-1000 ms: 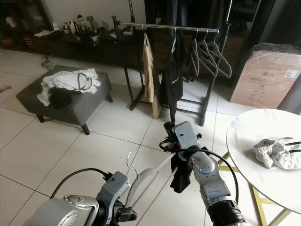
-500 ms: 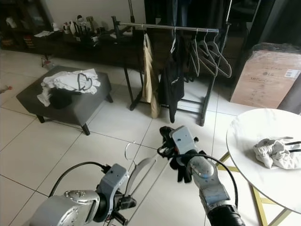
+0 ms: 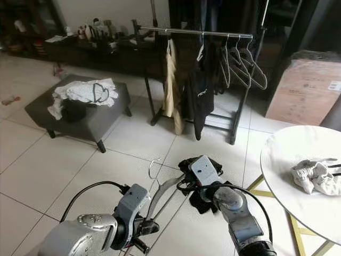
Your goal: Hang hanger
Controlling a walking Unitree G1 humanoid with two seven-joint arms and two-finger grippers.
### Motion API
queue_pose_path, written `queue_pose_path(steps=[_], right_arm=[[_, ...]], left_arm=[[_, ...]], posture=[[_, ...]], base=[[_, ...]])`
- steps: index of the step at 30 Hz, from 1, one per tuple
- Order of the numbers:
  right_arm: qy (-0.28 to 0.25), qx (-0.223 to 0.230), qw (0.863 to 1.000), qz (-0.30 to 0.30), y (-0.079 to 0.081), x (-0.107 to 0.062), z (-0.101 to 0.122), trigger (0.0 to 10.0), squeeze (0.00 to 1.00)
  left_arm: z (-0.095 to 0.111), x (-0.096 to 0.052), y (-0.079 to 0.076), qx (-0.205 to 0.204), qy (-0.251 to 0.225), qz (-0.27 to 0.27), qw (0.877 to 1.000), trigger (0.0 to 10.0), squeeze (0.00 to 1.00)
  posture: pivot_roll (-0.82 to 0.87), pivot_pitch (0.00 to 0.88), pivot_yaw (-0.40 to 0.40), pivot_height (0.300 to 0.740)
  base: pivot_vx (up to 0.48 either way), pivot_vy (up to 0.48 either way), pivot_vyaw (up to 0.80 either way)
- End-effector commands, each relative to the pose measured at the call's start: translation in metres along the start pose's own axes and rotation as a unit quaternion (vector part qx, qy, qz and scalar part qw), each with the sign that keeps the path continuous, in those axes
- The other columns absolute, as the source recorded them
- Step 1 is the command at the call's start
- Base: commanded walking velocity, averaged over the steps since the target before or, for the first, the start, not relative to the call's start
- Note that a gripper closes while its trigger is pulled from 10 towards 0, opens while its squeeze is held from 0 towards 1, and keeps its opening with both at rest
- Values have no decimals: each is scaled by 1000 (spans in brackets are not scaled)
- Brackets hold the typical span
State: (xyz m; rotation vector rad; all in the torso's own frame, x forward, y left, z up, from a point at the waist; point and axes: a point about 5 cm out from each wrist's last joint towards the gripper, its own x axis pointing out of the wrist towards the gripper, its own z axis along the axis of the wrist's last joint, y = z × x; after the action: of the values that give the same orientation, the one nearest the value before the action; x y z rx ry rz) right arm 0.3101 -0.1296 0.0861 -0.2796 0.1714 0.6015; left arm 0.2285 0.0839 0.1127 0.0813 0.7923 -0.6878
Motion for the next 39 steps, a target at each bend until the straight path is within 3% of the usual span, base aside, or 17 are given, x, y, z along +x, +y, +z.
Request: queue_pose_path(steps=[1,4,9,12,15,17,19,30,33,35,37,39], right_arm=[[-18,21,999,27,7,-5,5,0,0],[4,23,998,63,10,-13,-1,0,0],[89,-25,986,138,14,-32,-26,0,0],[97,-36,983,149,13,-37,-29,0,0],[72,-34,987,136,11,-36,-20,0,0],[-2,-31,995,90,4,-28,5,0,0],[-27,-30,998,53,-2,-21,16,0,0],[-67,-61,996,15,-7,-11,35,0,0],[-93,-65,993,25,-4,-10,44,0,0],[-113,-52,990,66,5,-12,51,0,0],[-118,-44,986,110,15,-16,53,0,0],[-120,-23,971,204,33,-27,55,0,0]], left_arm=[[4,0,7,-2,-11,25,1000,10000,0],[9,0,10,-7,-31,38,999,10000,0],[16,-1,15,-16,-51,58,997,10000,0],[16,0,15,-17,-49,58,997,10000,0],[14,1,14,-18,-43,56,997,10000,0],[10,3,10,-12,-30,42,999,10000,0],[10,4,6,-7,-30,31,999,10000,0],[7,3,2,-1,-16,11,1000,10000,0],[3,3,-2,0,-5,1,1000,10000,0],[2,4,-3,-1,0,-4,1000,10000,0],[2,5,-4,-3,3,-4,1000,10000,0],[1,5,-2,-5,8,-2,1000,10000,0]], posture=[[-39,50,49,740],[-41,52,50,740],[-43,56,47,740],[-41,61,47,740],[-45,64,47,740],[-48,70,48,740],[-46,71,47,740],[-34,80,40,740],[-36,82,39,740],[-37,82,39,740],[-38,82,39,740],[-40,84,39,740]], base=[[0,0,0],[0,0,0],[0,0,0],[0,0,0],[0,0,0],[0,0,0],[0,0,0],[0,0,0],[0,0,0],[0,0,0],[0,0,0],[0,0,0]])
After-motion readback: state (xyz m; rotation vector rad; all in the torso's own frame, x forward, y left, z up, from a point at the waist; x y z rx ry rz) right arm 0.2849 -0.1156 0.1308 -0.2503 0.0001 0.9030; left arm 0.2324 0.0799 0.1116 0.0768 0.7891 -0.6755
